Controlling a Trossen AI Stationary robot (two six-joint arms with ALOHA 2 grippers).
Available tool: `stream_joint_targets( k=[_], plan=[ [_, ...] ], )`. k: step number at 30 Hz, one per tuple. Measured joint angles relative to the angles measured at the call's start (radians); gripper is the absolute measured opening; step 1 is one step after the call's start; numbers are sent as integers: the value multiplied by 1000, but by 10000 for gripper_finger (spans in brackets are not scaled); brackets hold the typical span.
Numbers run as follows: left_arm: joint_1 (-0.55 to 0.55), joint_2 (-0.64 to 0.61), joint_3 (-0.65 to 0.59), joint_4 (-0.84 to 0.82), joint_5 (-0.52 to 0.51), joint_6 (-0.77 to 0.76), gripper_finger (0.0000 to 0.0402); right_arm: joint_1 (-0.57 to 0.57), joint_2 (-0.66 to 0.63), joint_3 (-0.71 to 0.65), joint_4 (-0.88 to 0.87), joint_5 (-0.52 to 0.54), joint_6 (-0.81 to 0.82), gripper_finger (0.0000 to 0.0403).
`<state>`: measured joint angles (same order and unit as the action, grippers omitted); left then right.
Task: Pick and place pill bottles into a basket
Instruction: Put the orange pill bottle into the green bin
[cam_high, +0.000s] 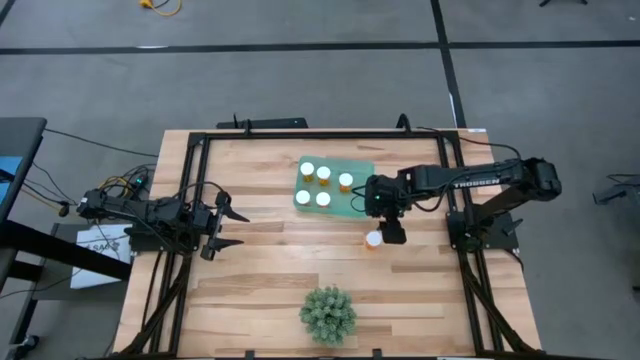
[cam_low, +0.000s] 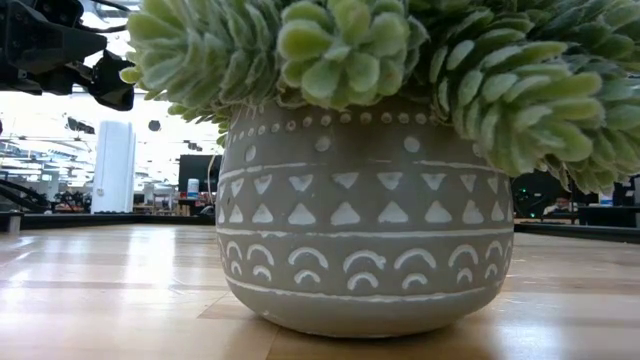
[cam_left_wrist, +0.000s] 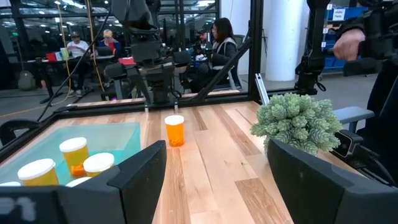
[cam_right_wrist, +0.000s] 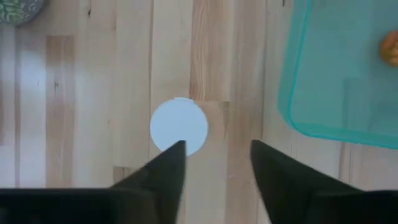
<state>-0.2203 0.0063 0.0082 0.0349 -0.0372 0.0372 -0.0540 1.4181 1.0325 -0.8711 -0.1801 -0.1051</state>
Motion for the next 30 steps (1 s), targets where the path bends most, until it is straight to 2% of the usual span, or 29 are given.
stream_joint_targets(
  k=[3,6,10,15,24,30],
  plan=[
    [0,0,0,0,0,5,270,1,0,0,-3,-2,-11,112],
    [0,0,0,0,0,4,270,2,0,0,-14,-18,-55,69],
    [0,0,0,0,0,5,270,1,0,0,-12,-47,-76,61],
    [0,0,0,0,0,0,270,1,1,0,-13,-77,-77,109],
    [0,0,0,0,0,2,270,1,1,0,-10,-83,-26,265],
    [0,0,0,0,0,0,270,1,1,0,-5,-81,-26,316]
  ],
)
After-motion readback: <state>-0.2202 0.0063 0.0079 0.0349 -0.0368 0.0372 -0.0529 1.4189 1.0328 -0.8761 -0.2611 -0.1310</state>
